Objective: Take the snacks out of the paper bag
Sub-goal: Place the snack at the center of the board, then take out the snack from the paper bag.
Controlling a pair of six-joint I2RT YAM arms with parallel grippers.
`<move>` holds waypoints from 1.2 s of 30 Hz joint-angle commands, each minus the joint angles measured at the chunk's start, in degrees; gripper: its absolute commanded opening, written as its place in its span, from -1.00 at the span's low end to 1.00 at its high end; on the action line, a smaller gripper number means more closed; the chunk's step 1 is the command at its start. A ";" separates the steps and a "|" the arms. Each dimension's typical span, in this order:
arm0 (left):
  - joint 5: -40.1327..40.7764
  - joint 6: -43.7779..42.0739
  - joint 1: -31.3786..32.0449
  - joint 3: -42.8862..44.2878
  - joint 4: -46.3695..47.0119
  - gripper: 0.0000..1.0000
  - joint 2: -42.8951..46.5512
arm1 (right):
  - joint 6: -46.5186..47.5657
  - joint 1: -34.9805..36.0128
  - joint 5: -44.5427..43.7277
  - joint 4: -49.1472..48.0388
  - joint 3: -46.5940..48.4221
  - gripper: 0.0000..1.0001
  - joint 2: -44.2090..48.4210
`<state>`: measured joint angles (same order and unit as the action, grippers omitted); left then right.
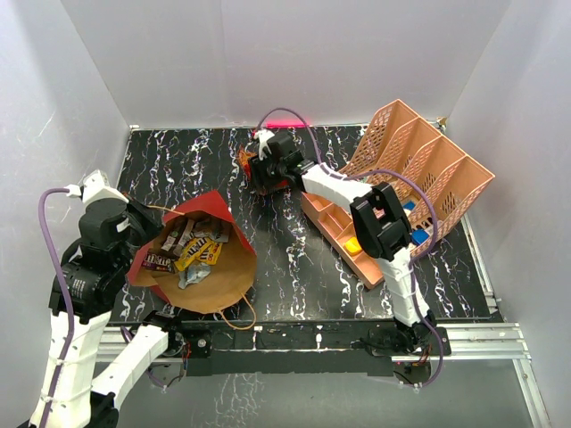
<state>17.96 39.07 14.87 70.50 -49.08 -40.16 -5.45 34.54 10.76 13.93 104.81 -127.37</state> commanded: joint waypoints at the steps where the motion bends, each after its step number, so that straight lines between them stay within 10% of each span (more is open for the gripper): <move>1: 0.33 -0.68 0.18 0.91 -0.83 -1.00 0.44 | -9.31 0.16 9.59 -2.07 -1.29 0.08 2.50; 8: -0.70 -0.05 0.20 -1.47 1.15 -1.00 0.84 | -13.28 0.16 10.98 -4.46 -20.51 0.69 24.19; 15: -0.63 -0.20 0.23 -1.89 1.78 -1.00 0.33 | -22.48 6.40 13.64 -13.46 -47.53 0.71 43.42; 22: 1.86 -1.56 0.22 -2.79 0.78 -1.00 2.21 | -27.74 28.08 -7.77 -25.10 -64.28 0.70 56.14; 36: -12.14 -2.12 0.19 -11.37 5.29 -1.00 12.13 | 20.77 46.39 -7.97 -27.08 -51.04 0.51 51.10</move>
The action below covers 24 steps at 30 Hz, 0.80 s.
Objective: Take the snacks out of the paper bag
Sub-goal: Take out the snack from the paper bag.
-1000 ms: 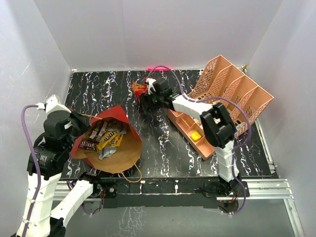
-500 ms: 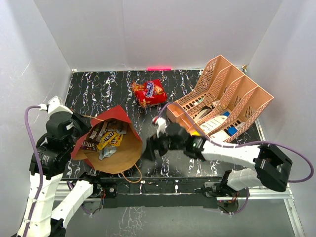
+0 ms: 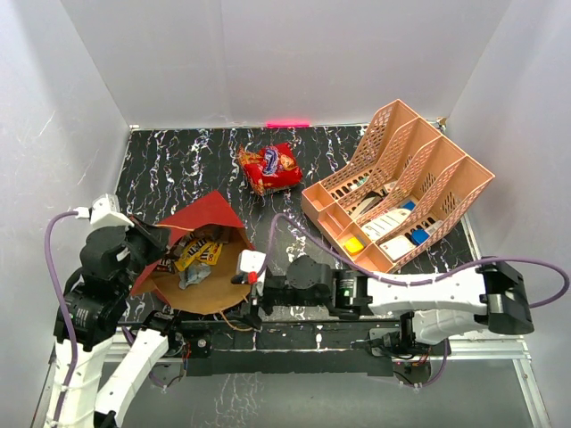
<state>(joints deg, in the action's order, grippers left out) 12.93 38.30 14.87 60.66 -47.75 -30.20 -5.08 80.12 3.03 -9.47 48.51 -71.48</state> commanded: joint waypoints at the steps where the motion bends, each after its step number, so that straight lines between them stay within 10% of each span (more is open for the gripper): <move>1: -8.10 -1.26 0.24 -1.70 4.33 -1.00 2.50 | 23.96 0.83 0.01 -2.77 6.65 0.48 -6.80; 5: -9.65 -1.09 0.24 -1.37 3.84 -1.00 2.60 | 35.27 0.75 -5.29 -7.56 8.90 0.19 -14.12; 24: -13.73 -1.07 0.24 1.76 4.47 -1.00 -1.94 | 54.27 -5.07 1.91 -12.94 23.86 0.26 -44.62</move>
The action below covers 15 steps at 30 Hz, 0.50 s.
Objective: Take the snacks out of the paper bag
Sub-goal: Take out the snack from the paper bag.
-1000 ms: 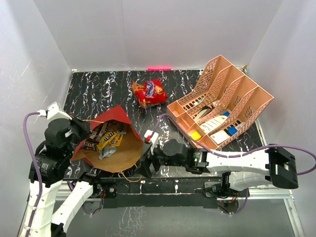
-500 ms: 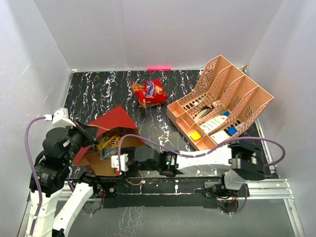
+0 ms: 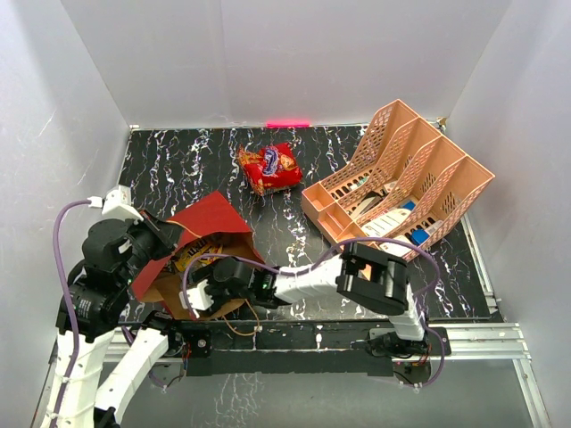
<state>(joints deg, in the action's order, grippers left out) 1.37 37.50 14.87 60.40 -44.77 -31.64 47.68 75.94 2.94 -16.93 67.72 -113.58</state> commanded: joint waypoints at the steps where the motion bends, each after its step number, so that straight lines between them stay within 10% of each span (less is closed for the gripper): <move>1: -2.38 -0.12 0.24 2.07 1.45 -1.00 -0.59 | 1.38 -1.15 2.43 -5.78 5.22 0.26 -3.39; 15: -2.02 -0.14 0.21 3.46 0.52 -1.00 -0.69 | -4.97 -4.96 0.54 -8.80 11.15 -0.21 -11.95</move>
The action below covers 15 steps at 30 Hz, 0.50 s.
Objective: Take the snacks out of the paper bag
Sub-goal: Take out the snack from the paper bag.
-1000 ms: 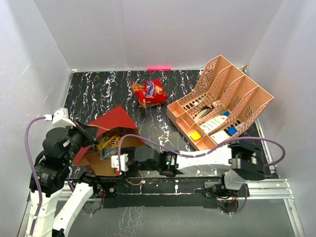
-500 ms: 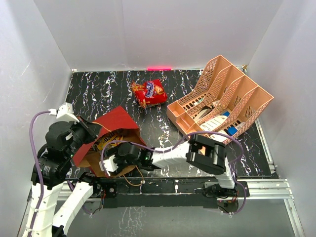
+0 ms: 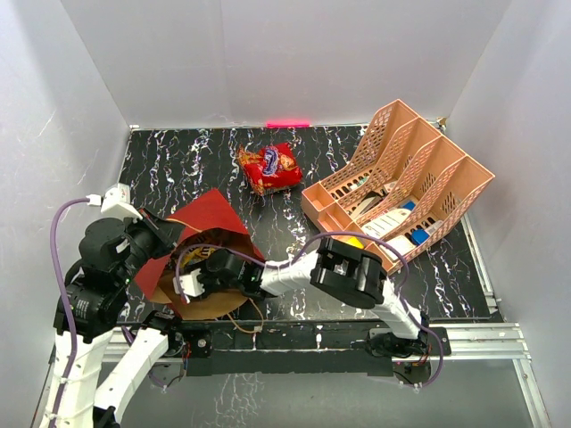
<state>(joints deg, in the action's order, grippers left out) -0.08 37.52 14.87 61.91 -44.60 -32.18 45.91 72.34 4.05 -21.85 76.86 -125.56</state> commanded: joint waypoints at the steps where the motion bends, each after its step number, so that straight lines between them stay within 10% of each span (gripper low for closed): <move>1: -0.38 -0.14 0.18 1.84 0.31 -1.00 -0.15 | -3.60 -1.40 -0.53 -3.62 1.74 -0.30 0.50; 6: 1.38 0.40 0.20 1.06 -0.44 -1.00 -0.15 | -7.83 -1.35 -0.13 1.56 1.46 -0.82 5.17; 15: 4.42 0.20 0.24 -0.08 0.48 -1.00 -0.43 | -18.57 -1.18 4.08 5.08 -10.57 -0.85 21.04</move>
<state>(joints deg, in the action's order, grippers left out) 2.44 37.93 14.87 61.91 -45.01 -32.32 34.15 71.18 6.04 -16.25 69.60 -113.10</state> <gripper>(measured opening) 0.007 0.098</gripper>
